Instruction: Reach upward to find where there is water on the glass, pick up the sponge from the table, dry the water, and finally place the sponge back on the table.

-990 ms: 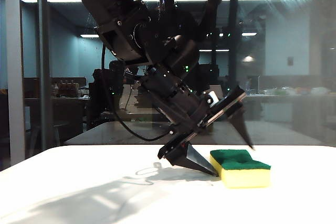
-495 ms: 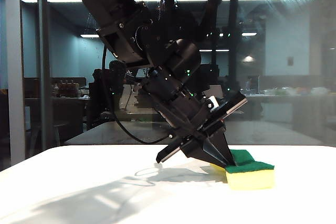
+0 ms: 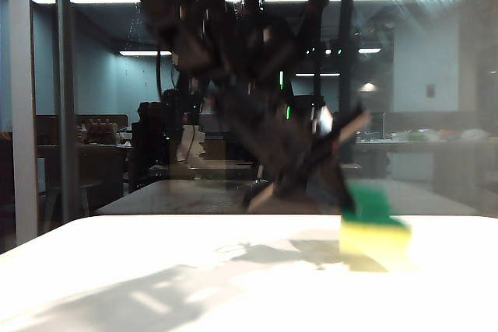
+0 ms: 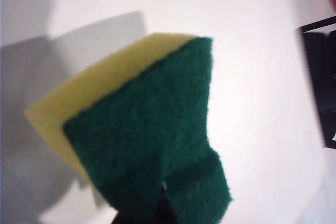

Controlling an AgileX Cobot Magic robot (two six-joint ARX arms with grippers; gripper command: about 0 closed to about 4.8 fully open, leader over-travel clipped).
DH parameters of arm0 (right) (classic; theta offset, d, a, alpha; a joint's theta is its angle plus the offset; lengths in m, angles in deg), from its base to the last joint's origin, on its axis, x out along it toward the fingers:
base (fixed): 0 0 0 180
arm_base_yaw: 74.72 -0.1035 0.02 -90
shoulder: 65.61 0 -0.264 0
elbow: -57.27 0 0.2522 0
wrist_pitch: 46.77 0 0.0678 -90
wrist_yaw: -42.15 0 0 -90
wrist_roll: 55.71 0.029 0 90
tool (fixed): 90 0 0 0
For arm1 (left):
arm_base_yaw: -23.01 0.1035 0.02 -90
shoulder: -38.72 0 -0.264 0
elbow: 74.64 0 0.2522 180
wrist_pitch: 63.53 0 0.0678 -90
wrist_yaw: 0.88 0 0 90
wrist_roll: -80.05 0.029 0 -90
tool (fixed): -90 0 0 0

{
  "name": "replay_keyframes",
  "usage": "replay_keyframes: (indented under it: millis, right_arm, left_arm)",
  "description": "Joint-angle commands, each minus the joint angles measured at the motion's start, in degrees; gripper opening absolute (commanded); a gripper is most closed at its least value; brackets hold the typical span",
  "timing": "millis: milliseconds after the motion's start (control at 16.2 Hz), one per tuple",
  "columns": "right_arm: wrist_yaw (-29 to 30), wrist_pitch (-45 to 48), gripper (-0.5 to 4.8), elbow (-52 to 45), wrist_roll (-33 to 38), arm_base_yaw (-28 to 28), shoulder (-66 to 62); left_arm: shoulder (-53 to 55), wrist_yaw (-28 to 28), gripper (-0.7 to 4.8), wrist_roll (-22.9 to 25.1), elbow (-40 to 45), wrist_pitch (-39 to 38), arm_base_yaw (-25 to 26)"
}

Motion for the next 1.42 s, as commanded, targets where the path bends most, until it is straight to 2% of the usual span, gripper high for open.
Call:
replay_keyframes:
  millis: [62, 495, 804, 928, 1052, 1423]
  right_arm:
    - [-0.2, 0.42, -0.05, 0.13, -0.17, 0.02, 0.24]
    - [-0.17, -0.31, -0.05, 0.13, -0.15, 0.02, 0.2]
    - [-0.15, -1.92, -0.05, 0.15, -0.15, 0.02, 0.22]
    - [-0.17, -1.79, -0.05, 0.15, -0.15, 0.02, 0.33]
    - [-0.15, -1.73, -0.05, 0.15, -0.15, 0.02, 0.39]
    - [-0.15, -1.7, -0.05, 0.15, -0.15, 0.02, 0.37]
  left_arm:
    - [-3.63, -0.02, -0.06, 1.97, -3.13, -0.2, 0.28]
    - [-14.95, -0.22, -0.06, 11.87, -12.26, -0.96, 0.33]
    - [-17.97, 0.39, -0.06, 14.43, -24.39, -3.61, 0.74]
    - [-18.01, 4.57, -0.06, 17.9, -30.58, -5.55, 0.92]
    - [-18.01, 11.52, -0.06, 23.96, -38.23, -8.39, 1.84]
    - [-17.99, 12.83, -0.06, 24.72, -51.43, -7.39, 8.11]
